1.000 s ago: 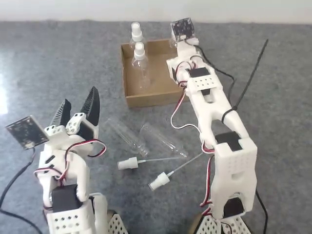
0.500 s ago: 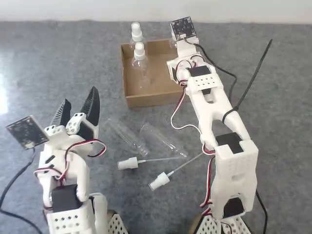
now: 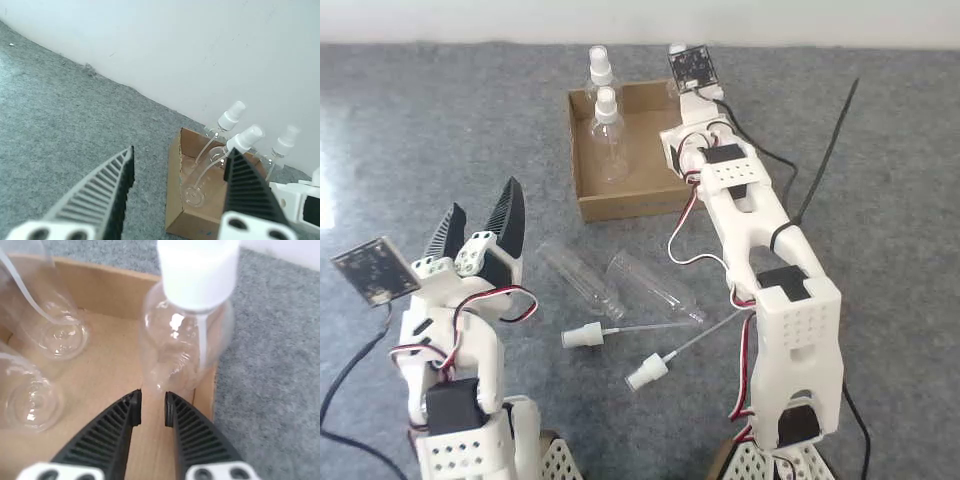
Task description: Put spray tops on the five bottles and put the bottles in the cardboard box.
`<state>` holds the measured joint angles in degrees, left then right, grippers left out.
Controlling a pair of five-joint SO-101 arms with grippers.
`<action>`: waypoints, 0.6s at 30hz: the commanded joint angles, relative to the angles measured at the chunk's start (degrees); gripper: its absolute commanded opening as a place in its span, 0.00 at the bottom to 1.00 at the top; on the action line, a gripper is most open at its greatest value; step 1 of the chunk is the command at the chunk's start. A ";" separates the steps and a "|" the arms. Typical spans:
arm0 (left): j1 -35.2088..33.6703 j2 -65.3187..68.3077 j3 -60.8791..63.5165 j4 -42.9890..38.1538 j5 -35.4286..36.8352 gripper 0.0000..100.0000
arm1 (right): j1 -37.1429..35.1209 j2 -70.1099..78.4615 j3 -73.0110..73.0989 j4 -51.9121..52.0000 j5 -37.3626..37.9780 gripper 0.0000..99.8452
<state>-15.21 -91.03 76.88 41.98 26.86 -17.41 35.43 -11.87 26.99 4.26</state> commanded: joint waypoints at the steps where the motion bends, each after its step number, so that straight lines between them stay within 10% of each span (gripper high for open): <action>1: 0.18 -1.05 -3.03 -1.67 -0.44 0.27 | -0.31 -0.48 -0.88 -3.12 3.78 0.04; 18: 0.18 -1.05 -3.03 -1.67 -0.44 0.27 | -0.13 3.91 -0.88 -9.98 5.98 0.04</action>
<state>-15.21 -91.03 76.88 41.98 26.86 -17.41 40.26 -11.87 18.46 9.45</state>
